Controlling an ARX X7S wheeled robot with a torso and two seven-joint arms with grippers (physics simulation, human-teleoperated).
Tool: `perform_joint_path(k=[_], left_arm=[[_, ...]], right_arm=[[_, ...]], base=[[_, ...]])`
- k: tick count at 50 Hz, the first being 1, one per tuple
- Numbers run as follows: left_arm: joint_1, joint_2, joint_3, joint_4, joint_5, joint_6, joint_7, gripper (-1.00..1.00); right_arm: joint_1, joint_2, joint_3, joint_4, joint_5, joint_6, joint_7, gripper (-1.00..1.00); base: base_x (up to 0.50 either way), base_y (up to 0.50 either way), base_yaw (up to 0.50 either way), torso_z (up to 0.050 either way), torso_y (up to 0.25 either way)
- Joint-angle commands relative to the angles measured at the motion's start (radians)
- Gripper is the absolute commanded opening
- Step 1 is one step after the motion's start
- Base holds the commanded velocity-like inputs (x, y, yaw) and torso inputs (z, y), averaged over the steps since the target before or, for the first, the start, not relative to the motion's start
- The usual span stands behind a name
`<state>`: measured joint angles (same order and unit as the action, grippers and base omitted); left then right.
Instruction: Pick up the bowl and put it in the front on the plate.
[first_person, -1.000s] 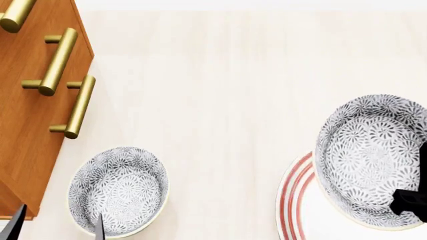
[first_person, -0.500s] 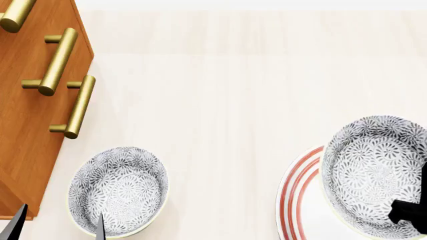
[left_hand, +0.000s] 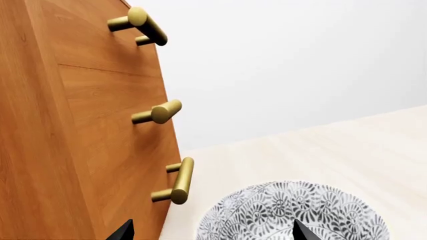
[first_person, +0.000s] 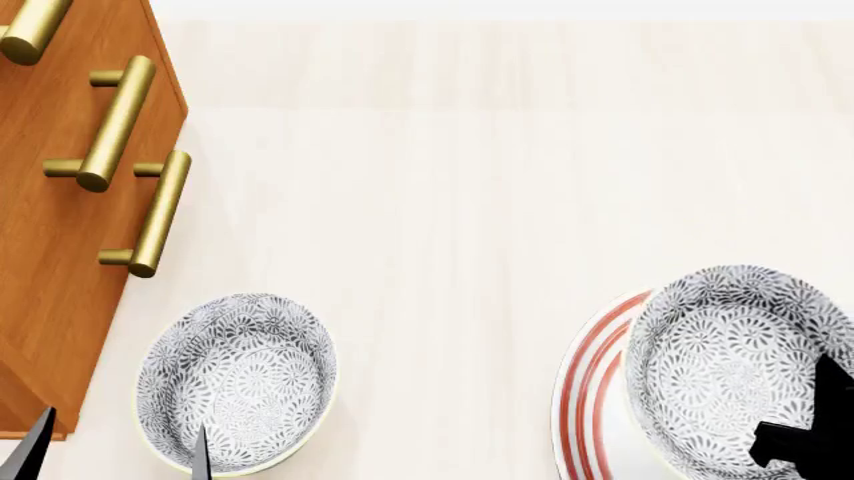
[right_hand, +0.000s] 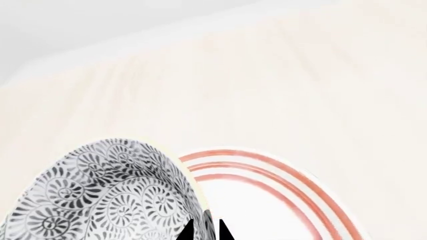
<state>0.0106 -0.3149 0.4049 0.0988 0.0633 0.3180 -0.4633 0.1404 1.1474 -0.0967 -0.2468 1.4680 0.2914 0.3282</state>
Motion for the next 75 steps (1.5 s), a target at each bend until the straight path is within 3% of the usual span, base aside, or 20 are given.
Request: perform_joint_path(k=[1, 75], left_arm=[[0.0, 0.007, -0.004, -0.009, 0.001, -0.002, 0.009, 1.0], [-0.011, -0.004, 0.013, -0.021, -0.049, -0.025, 0.007, 1.0]], right_arm=[[0.034, -0.029, -0.006, 0.023, -0.034, 0.014, -0.014, -1.0], [0.112, -0.09, -0.087, 0.114, -0.1, 0.084, 0.024, -1.0]], base=[[0.0, 0.0, 0.0, 0.0, 0.0], [0.0, 0.0, 0.0, 0.0, 0.0]])
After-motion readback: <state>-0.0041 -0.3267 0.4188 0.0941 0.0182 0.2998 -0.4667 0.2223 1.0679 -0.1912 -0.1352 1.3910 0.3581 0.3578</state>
